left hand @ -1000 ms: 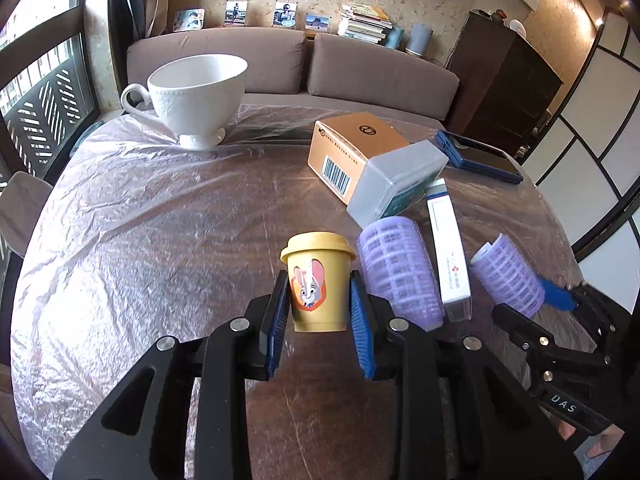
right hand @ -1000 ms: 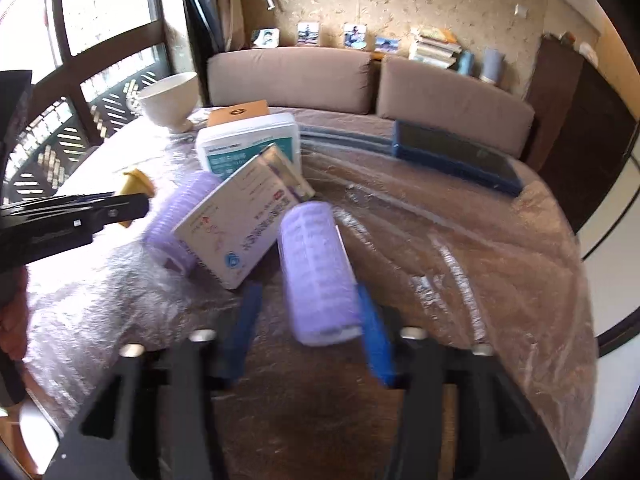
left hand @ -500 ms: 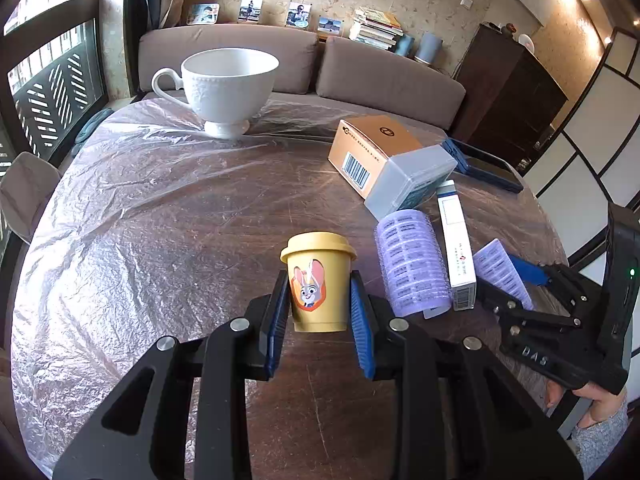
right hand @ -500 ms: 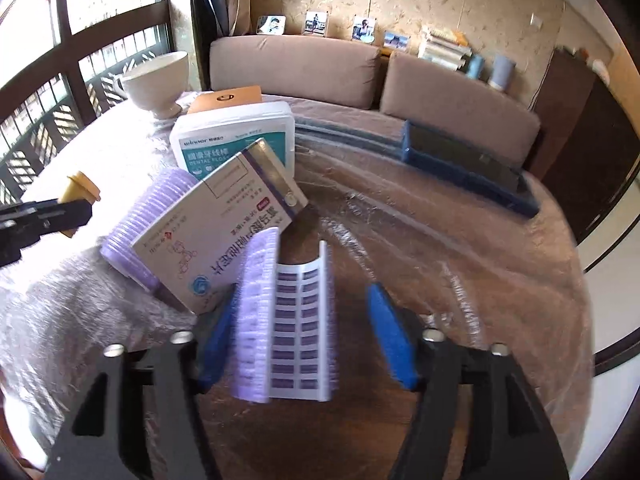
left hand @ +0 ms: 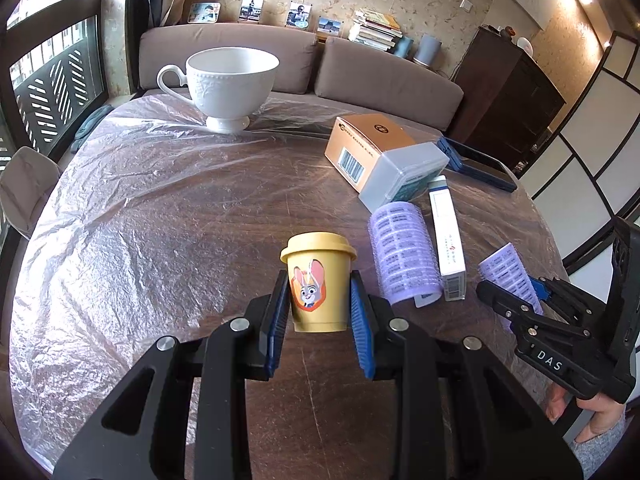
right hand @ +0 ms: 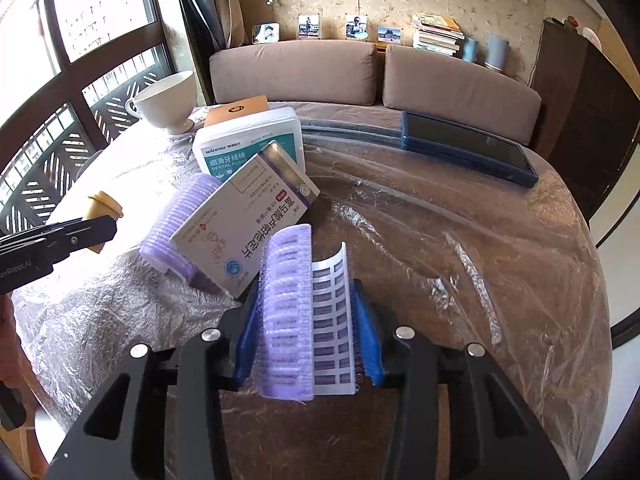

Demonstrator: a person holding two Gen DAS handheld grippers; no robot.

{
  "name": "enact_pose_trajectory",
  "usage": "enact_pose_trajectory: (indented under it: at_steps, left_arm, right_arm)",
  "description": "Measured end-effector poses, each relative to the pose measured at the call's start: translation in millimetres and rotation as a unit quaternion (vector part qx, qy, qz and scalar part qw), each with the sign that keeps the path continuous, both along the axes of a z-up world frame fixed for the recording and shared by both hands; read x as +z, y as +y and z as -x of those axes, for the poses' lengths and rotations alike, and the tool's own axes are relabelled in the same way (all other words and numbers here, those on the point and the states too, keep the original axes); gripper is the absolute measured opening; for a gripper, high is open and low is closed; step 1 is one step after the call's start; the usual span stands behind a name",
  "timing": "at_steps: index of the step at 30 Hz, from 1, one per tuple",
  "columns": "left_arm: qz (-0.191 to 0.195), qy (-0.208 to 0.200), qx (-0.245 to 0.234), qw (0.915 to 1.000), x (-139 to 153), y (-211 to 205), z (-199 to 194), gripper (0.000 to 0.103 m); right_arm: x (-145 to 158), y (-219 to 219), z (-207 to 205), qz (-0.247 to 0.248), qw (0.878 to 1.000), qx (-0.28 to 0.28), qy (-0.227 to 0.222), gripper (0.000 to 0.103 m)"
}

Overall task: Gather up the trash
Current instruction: 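Lift the yellow cup with the left tool while the right tool lifts the roller with a white card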

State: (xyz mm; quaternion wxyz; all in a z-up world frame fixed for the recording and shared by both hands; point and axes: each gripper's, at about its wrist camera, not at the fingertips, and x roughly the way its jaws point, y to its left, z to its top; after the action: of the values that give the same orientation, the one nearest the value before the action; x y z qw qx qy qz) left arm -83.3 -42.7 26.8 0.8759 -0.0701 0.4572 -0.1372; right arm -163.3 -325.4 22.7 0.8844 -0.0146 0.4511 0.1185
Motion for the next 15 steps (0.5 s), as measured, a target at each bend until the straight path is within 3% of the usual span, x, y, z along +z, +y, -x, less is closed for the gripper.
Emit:
enact_pose_trajectory:
  at_steps: [6, 15]
  left_arm:
    - [0.0, 0.001, -0.011, 0.9999, 2, -7, 13, 0.031]
    - [0.006, 0.001, -0.028, 0.9996, 6, -10, 38, 0.031]
  right_arm:
    - [1, -4, 16, -0.034, 0.999, -0.014, 0.013, 0.042]
    - [11, 2, 45, -0.037, 0.999, -0.012, 0.011, 0.042]
